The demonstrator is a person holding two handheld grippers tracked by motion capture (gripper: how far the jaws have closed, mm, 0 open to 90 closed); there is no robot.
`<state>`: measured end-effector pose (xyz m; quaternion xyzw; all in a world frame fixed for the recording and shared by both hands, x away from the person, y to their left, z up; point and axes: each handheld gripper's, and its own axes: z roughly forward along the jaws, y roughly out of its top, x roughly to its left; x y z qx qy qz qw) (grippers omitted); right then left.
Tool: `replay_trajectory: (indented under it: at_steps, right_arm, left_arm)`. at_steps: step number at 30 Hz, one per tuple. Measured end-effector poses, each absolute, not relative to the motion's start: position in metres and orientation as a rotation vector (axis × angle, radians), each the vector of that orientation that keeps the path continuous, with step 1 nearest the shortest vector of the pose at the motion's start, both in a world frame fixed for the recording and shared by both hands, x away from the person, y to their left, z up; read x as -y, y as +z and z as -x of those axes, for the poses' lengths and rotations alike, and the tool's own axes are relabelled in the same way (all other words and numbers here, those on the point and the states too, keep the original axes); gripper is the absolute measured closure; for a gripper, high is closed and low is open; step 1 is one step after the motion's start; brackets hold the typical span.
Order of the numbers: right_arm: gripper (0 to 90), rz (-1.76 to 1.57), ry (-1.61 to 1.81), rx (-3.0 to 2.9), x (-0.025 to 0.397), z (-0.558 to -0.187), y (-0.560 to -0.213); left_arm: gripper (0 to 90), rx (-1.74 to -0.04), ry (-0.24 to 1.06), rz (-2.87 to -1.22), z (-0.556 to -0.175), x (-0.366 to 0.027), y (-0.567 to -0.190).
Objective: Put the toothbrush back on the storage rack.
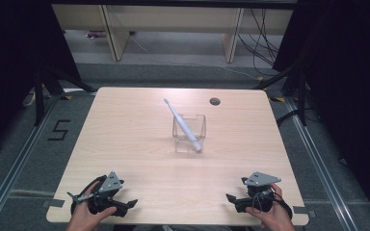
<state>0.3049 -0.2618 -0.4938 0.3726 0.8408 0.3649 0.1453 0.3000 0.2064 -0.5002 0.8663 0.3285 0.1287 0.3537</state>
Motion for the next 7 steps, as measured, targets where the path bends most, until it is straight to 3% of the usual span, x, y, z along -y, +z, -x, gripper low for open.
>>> replay_trajectory:
  at_steps: [7]
  right_arm:
    - [16.4, -1.056, 1.042, -2.42, 0.264, -0.3035, -0.4953]
  left_arm:
    - [15.4, -0.845, 0.332, -2.245, -0.3001, -0.2063, -0.5003]
